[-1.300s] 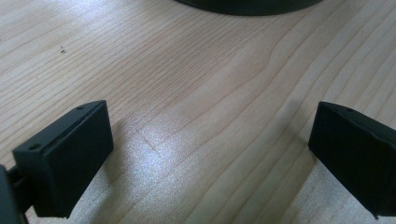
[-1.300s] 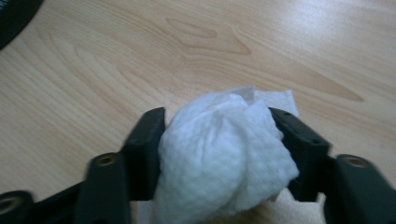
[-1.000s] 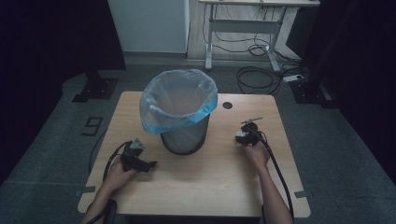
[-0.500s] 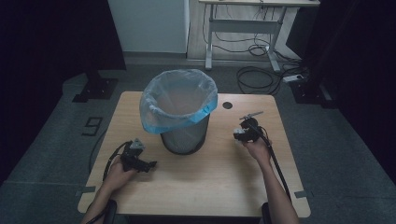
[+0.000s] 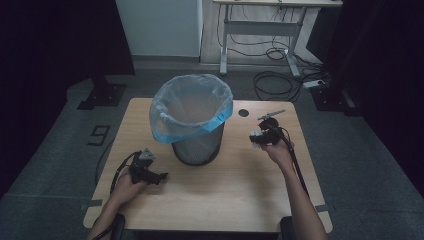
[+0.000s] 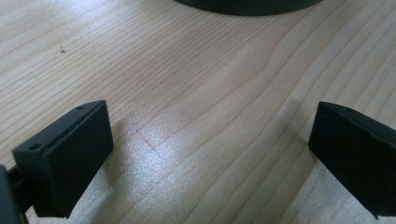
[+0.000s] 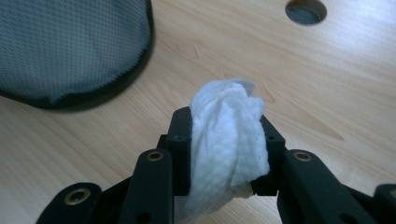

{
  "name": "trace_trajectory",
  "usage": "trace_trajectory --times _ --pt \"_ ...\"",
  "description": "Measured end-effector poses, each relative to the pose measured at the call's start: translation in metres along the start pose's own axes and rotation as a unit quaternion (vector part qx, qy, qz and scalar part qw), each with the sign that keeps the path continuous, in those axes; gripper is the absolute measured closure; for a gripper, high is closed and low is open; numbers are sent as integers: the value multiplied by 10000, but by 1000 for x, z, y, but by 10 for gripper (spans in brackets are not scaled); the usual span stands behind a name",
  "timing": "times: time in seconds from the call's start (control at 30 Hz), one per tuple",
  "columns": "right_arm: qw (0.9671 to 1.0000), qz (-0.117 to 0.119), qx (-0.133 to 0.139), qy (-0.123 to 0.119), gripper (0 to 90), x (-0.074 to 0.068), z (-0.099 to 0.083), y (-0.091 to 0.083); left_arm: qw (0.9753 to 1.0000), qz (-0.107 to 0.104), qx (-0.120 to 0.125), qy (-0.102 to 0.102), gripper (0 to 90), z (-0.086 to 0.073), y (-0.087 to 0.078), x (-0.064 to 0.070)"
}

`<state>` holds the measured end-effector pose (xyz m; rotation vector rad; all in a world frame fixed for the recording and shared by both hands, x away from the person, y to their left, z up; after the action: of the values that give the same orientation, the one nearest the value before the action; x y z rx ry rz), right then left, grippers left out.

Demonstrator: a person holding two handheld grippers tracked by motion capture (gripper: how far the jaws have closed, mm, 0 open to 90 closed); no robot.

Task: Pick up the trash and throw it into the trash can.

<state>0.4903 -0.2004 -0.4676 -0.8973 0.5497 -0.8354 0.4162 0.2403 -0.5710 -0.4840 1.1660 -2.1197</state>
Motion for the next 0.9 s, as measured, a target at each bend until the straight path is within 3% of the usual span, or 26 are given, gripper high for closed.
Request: trace_trajectory --times 0.9 --pt "9991 175 209 -321 660 -28 59 -64 10000 -7 2 0 0 0 0 0"
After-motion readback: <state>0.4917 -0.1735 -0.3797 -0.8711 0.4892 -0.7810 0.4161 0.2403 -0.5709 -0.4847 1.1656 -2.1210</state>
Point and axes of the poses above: each handheld gripper's, and its own axes: y roughly forward along the jaws, z roughly out of its top, x roughly to its right, the point moved 3 cm from there along y, roughly forward along the jaws, and after that the axes turned 9 degrees about -x, right-handed, at the moved point
